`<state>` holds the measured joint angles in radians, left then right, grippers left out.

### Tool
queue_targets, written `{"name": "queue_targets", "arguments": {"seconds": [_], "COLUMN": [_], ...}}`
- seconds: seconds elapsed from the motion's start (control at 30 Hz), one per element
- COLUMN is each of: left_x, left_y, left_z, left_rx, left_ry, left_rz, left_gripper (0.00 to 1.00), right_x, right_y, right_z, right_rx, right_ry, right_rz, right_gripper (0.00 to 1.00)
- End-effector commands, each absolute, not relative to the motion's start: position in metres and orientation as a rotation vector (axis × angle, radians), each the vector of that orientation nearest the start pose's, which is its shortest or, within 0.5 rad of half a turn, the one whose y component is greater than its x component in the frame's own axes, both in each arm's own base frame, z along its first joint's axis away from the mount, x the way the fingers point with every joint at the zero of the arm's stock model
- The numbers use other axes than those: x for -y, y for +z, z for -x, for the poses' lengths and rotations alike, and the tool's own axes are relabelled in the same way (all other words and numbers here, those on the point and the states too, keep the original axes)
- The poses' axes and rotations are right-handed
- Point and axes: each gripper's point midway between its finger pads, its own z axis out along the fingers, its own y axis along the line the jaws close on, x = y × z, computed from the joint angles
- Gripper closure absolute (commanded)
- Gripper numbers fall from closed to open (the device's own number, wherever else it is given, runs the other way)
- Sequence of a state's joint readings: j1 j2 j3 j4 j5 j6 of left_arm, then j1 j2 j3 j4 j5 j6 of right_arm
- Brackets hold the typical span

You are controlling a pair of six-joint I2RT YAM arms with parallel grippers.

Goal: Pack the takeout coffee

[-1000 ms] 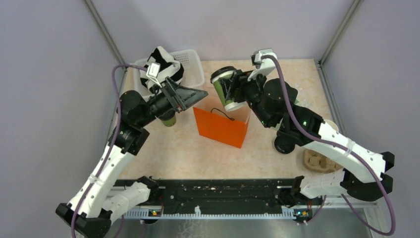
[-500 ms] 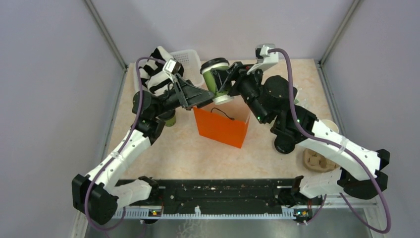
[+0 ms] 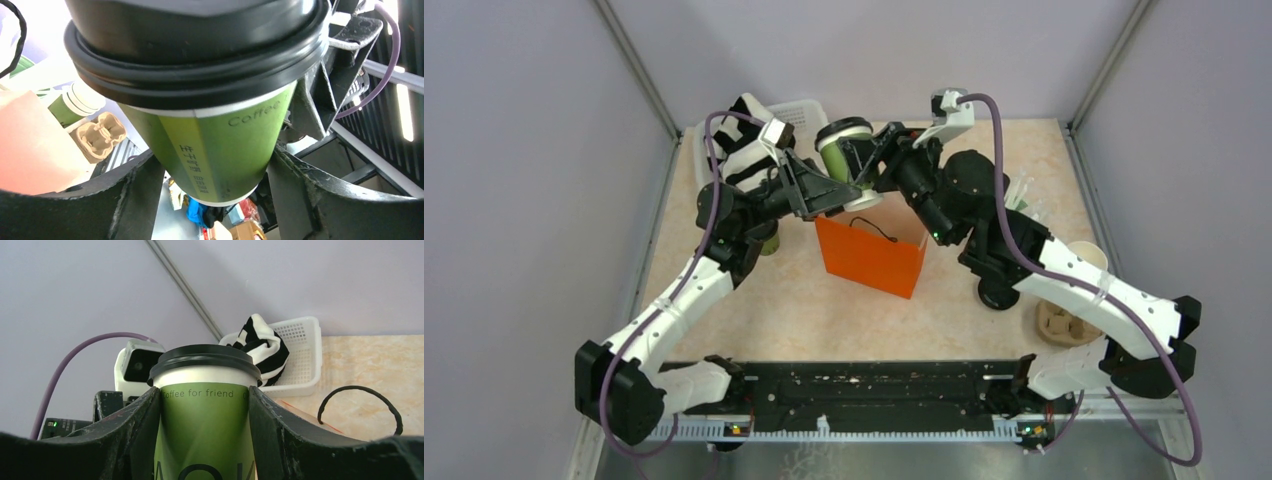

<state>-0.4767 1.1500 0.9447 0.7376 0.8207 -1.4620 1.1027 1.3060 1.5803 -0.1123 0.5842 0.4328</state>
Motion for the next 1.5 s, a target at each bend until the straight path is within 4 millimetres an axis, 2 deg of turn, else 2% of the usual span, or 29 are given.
{"name": "queue_targets", "arguments": {"seconds": [0.0, 0.1, 0.17, 0.2, 0.23, 0.27, 0.3, 0.33, 0.4, 0.43, 0.53, 0.63, 0.73, 0.8, 0.97, 1.03, 1.13, 1.33, 1.47], "left_x": [0.278, 0.278, 0.277, 0.275, 0.273, 0.271, 0.267, 0.263, 0.252, 0.246, 0.229, 0.215, 0.203, 0.195, 0.184, 0.182, 0.181, 0.175, 0.173], "left_y": [0.454, 0.447, 0.440, 0.438, 0.428, 0.425, 0.423, 0.419, 0.412, 0.410, 0.400, 0.395, 0.395, 0.396, 0.386, 0.385, 0.378, 0.365, 0.365], "left_z": [-0.200, -0.203, -0.206, -0.209, -0.213, -0.216, -0.221, -0.224, -0.233, -0.234, -0.237, -0.234, -0.232, -0.231, -0.228, -0.225, -0.219, -0.214, -0.213], "left_rx": [-1.434, -1.467, -1.487, -1.498, -1.544, -1.555, -1.553, -1.568, -1.572, -1.561, -1.505, -1.444, -1.400, -1.372, -1.397, -1.409, -1.440, -1.488, -1.495], "left_ry": [-1.987, -1.878, -1.753, -1.676, -1.593, -1.515, -1.419, -1.327, -1.136, -1.055, -0.848, -0.689, -0.570, -0.497, -0.415, -0.414, -0.429, -0.419, -0.416], "left_rz": [-0.297, -0.337, -0.392, -0.422, -0.437, -0.471, -0.519, -0.560, -0.640, -0.676, -0.782, -0.883, -0.947, -0.985, -1.038, -1.038, -1.053, -1.068, -1.069], "left_gripper": [0.26, 0.34, 0.37, 0.38, 0.39, 0.40, 0.40, 0.40, 0.39, 0.39, 0.38, 0.37, 0.36, 0.37, 0.39, 0.40, 0.41, 0.44, 0.44], "right_x": [-0.319, -0.314, -0.312, -0.312, -0.312, -0.311, -0.305, -0.299, -0.281, -0.272, -0.256, -0.248, -0.264, -0.277, -0.307, -0.323, -0.337, -0.358, -0.361], "right_y": [0.520, 0.512, 0.506, 0.500, 0.491, 0.481, 0.465, 0.460, 0.438, 0.435, 0.438, 0.462, 0.477, 0.475, 0.511, 0.502, 0.482, 0.480, 0.471], "right_z": [-0.251, -0.247, -0.240, -0.236, -0.231, -0.225, -0.221, -0.216, -0.204, -0.197, -0.171, -0.165, -0.162, -0.167, -0.158, -0.161, -0.172, -0.185, -0.197], "right_rx": [-1.431, -1.466, -1.485, -1.503, -1.534, -1.572, -1.631, -1.648, -1.744, -1.769, -1.810, -1.820, -1.859, -1.955, -1.933, -1.956, -1.995, -1.917, -1.913], "right_ry": [0.928, 0.902, 0.893, 0.888, 0.885, 0.876, 0.833, 0.819, 0.771, 0.769, 0.805, 0.831, 0.918, 0.964, 1.158, 1.199, 1.168, 1.085, 0.999], "right_rz": [-0.050, -0.020, 0.046, 0.089, 0.131, 0.176, 0.226, 0.251, 0.296, 0.309, 0.427, 0.416, 0.454, 0.471, 0.587, 0.630, 0.660, 0.705, 0.711], "right_gripper": [0.62, 0.52, 0.35, 0.23, 0.10, 0.02, 0.01, 0.01, 0.01, 0.01, 0.01, 0.01, 0.01, 0.01, 0.01, 0.01, 0.01, 0.01, 0.03]}}
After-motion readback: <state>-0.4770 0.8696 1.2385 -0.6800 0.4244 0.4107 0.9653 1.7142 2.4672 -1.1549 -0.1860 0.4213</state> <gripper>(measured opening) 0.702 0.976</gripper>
